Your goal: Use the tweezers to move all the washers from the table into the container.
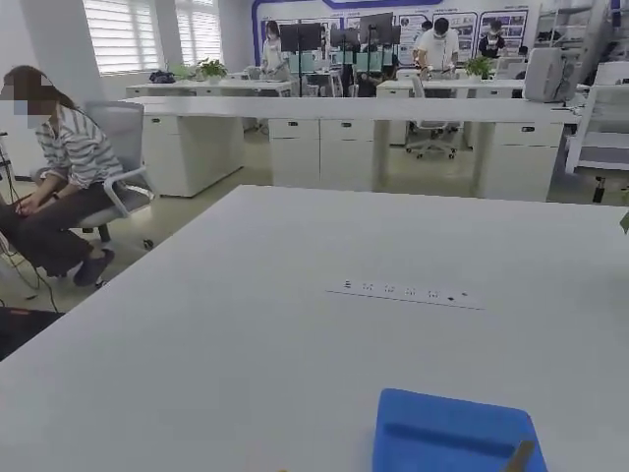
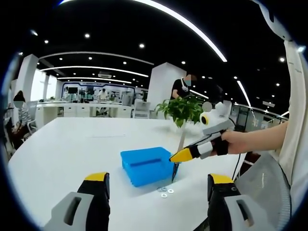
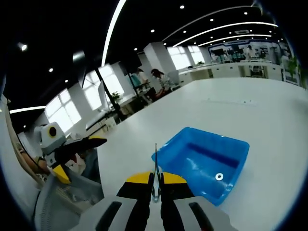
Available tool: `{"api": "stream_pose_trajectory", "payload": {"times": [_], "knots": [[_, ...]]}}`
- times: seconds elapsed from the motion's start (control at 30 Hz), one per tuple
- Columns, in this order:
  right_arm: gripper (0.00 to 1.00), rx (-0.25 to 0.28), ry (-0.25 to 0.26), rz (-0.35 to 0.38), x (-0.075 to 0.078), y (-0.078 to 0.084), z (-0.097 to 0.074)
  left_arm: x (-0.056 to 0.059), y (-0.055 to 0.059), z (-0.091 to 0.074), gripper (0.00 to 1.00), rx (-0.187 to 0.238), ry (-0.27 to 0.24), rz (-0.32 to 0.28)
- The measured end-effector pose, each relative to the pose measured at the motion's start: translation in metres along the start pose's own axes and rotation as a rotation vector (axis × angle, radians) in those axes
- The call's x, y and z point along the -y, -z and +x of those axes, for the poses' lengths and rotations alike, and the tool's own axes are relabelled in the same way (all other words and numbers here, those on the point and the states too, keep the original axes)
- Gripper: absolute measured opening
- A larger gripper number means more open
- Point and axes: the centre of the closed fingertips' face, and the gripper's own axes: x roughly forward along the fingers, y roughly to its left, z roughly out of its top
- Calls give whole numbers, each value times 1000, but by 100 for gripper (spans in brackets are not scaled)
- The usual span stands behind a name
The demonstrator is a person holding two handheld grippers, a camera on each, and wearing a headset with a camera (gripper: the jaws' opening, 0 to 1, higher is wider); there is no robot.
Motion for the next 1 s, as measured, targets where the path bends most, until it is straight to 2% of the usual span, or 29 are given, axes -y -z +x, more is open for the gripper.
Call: {"api": "stream_pose_trajectory", "payload": {"times": [0.17,0.33,0.63,0.77,1.0], "knots": [[3,-30,4,11,5,12,8,0,1,0,84,-6,1,3],[3,-85,12,-29,5,25,13,-1,4,0,84,-22,-1,4],[3,-107,23,-89,4,29,15,0,5,0,83,-28,-3,18],[4,-113,22,-94,3,31,15,1,6,0,83,-33,5,26],[4,-130,32,-213,-4,36,17,2,9,2,84,-55,6,41]]}}
